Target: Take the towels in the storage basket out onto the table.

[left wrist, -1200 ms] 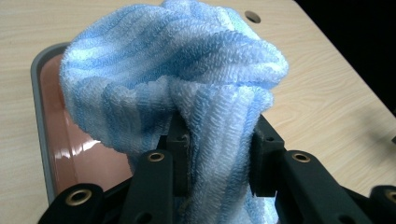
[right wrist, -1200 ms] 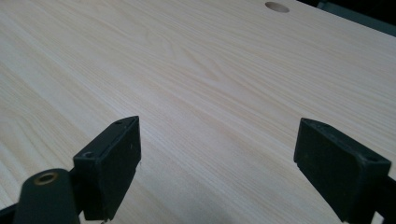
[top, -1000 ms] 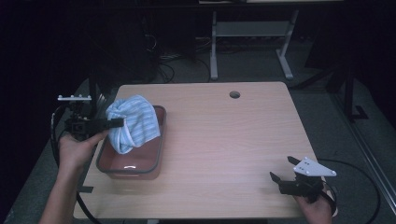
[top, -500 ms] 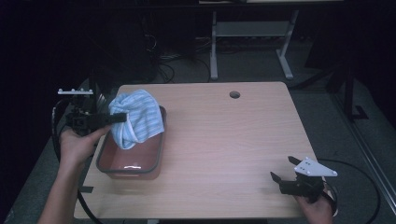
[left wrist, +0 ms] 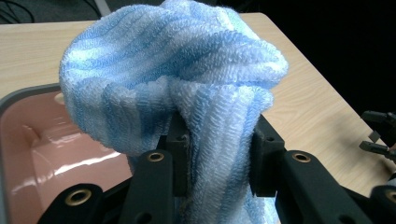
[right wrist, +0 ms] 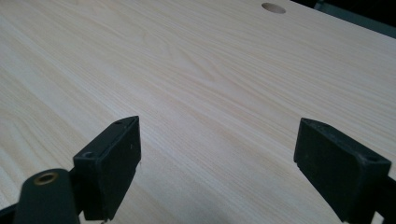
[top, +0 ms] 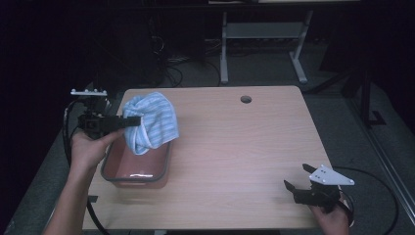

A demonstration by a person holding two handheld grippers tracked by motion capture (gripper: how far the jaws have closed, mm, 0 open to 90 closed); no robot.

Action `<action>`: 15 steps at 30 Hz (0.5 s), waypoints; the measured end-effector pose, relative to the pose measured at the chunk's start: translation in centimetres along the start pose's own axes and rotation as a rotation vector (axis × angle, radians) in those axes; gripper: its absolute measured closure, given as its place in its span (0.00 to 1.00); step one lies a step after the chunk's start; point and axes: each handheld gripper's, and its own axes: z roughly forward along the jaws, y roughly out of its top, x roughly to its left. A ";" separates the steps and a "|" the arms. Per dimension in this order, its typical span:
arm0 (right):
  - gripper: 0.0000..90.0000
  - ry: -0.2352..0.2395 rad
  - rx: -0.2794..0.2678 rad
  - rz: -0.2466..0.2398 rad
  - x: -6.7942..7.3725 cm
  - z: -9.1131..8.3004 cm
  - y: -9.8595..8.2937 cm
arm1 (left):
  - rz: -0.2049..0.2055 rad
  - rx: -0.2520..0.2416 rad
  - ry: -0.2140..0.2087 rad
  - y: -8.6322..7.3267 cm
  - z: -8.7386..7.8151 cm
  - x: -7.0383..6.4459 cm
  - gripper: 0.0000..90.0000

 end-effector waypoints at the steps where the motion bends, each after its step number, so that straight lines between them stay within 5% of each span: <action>1: 0.16 0.000 0.000 0.000 0.0 0.0 0.0 | 0.000 0.000 0.000 0.0 0.0 0.0 0.74; 15: 0.16 -0.009 0.003 0.013 -0.2 -0.1 -0.1 | 0.034 0.043 -0.034 0.9 2.3 -1.3 0.73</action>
